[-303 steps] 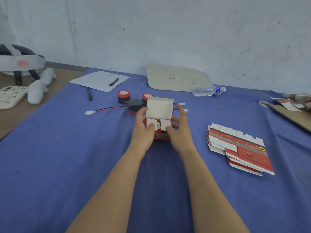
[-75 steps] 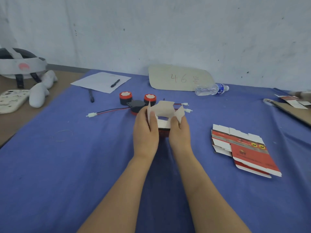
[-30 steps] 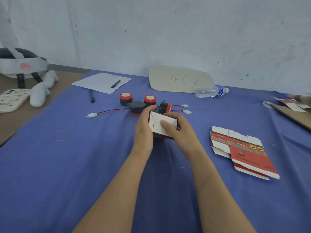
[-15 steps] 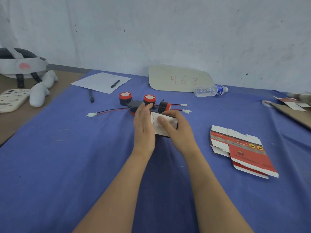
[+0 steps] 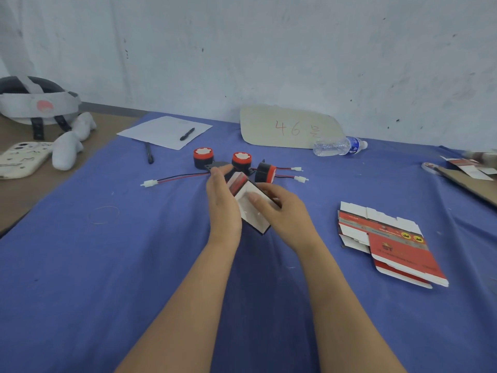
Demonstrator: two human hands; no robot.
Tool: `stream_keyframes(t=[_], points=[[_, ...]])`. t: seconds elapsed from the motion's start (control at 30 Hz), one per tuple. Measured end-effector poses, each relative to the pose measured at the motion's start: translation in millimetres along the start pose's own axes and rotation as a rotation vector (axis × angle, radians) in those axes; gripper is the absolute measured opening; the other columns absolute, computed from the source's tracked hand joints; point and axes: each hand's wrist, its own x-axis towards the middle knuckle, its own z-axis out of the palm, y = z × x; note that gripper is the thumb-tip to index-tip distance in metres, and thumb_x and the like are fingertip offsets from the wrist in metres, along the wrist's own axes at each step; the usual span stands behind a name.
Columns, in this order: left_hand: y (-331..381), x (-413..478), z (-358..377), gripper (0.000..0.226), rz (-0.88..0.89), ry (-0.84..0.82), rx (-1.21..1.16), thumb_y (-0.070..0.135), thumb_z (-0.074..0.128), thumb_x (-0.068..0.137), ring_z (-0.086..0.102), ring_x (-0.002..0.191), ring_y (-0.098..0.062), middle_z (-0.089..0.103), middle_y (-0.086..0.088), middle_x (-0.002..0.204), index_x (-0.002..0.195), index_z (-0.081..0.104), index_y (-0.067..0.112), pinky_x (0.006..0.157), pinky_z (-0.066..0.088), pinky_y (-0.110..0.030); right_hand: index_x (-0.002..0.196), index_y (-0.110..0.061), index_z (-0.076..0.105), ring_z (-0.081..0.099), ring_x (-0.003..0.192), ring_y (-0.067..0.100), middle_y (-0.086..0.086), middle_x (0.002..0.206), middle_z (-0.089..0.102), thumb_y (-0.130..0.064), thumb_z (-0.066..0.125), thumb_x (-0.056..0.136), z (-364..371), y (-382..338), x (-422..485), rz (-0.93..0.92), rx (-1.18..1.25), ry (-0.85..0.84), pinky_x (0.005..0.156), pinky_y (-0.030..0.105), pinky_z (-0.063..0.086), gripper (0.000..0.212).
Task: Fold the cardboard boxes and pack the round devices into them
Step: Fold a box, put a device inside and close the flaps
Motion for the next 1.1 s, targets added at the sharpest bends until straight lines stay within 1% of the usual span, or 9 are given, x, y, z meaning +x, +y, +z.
stream_keyframes(t=[0.17, 0.27, 0.37, 0.53, 0.63, 0.8, 0.87, 1.0, 1.1], points=[[0.7, 1.3, 1.8, 0.039, 0.006, -0.021, -0.14, 0.05, 0.023, 0.102, 0.063, 0.074, 0.015, 0.068, 0.028, 0.082, 0.108, 0.059, 0.036, 0.058, 0.047, -0.006, 0.104, -0.032, 0.061, 0.055, 0.08, -0.014, -0.02, 0.091, 0.062, -0.037, 0.056, 0.094, 2.8, 1.7, 1.0, 0.0, -0.066, 0.031, 0.061, 0.001, 0.038, 0.012], [-2.1, 3.4, 3.5, 0.038, -0.039, 0.016, -0.149, 0.053, 0.029, 0.1, 0.061, 0.097, 0.011, 0.061, 0.018, 0.114, 0.122, 0.054, 0.036, 0.081, 0.051, -0.016, 0.092, -0.03, 0.057, 0.052, 0.069, -0.015, -0.019, 0.079, 0.058, -0.037, 0.053, 0.095, 4.9, 1.5, 2.0, -0.009, -0.074, 0.073, 0.056, 0.002, 0.037, 0.008], [-6.3, 0.9, 13.1, 0.052, -0.037, 0.009, 0.0, 0.048, 0.027, 0.101, 0.043, 0.134, -0.019, 0.042, -0.005, 0.148, 0.143, 0.038, 0.018, 0.111, 0.036, -0.044, 0.092, -0.03, 0.056, 0.054, 0.071, -0.005, -0.016, 0.082, 0.06, -0.037, 0.047, 0.098, 6.3, 1.3, 3.7, 0.017, -0.021, 0.139, 0.057, 0.004, 0.038, 0.013], [-6.9, -1.1, 13.6, 0.034, -0.005, -0.038, 0.035, 0.041, 0.019, 0.104, 0.053, 0.116, -0.007, 0.048, 0.005, 0.136, 0.129, 0.041, 0.044, 0.097, 0.043, -0.019, 0.077, -0.031, 0.059, 0.054, 0.074, -0.002, -0.018, 0.077, 0.062, -0.043, 0.034, 0.101, 11.7, 0.9, 3.0, 0.1, 0.049, 0.084, 0.064, 0.013, 0.042, 0.037], [-5.7, 1.7, 7.7, 0.045, -0.029, -0.084, 0.046, 0.049, 0.016, 0.102, 0.05, 0.125, -0.014, 0.048, 0.003, 0.142, 0.14, 0.037, 0.04, 0.108, 0.04, -0.036, 0.064, -0.027, 0.05, 0.047, 0.056, -0.002, -0.013, 0.062, 0.054, -0.044, 0.035, 0.1, 10.3, -0.7, 2.9, 0.058, -0.032, 0.066, 0.051, 0.01, 0.036, 0.043], [2.8, 1.4, 6.9, 0.037, -0.025, -0.102, 0.073, 0.051, 0.014, 0.101, 0.052, 0.122, -0.016, 0.051, 0.003, 0.139, 0.128, 0.039, 0.048, 0.108, 0.04, -0.041, 0.077, -0.026, 0.054, 0.052, 0.07, 0.005, -0.012, 0.078, 0.059, -0.046, 0.033, 0.1, 6.5, 1.5, 2.5, 0.044, -0.162, -0.004, 0.054, 0.01, 0.04, 0.037], [2.2, 1.6, 7.0, 0.04, 0.0, -0.102, 0.091, 0.048, 0.015, 0.103, 0.051, 0.118, -0.011, 0.048, 0.004, 0.141, 0.136, 0.038, 0.044, 0.105, 0.04, -0.033, 0.088, -0.026, 0.059, 0.058, 0.082, 0.004, -0.012, 0.089, 0.063, -0.048, 0.033, 0.099, 8.5, -0.5, 1.5, 0.068, -0.04, -0.014, 0.063, 0.006, 0.043, 0.036], [-0.6, 2.2, 4.8, 0.043, 0.073, 0.036, 0.142, 0.042, 0.022, 0.104, 0.041, 0.129, -0.01, 0.035, 0.008, 0.143, 0.143, 0.037, 0.037, 0.103, 0.036, -0.027, 0.106, -0.027, 0.061, 0.061, 0.107, 0.012, -0.005, 0.112, 0.066, -0.042, 0.045, 0.098, 6.4, -3.9, 1.8, 0.143, 0.34, -0.056, 0.093, 0.028, 0.049, 0.023], [-0.9, 4.3, -2.6, 0.036, 0.093, 0.078, 0.237, 0.036, 0.028, 0.104, 0.051, 0.113, -0.01, 0.046, 0.008, 0.123, 0.127, 0.055, 0.03, 0.091, 0.039, -0.025, 0.102, -0.025, 0.052, 0.058, 0.087, 0.004, -0.007, 0.099, 0.063, -0.028, 0.068, 0.086, 3.9, -4.2, 1.6, 0.004, 0.089, 0.114, 0.07, 0.008, 0.044, 0.022]])
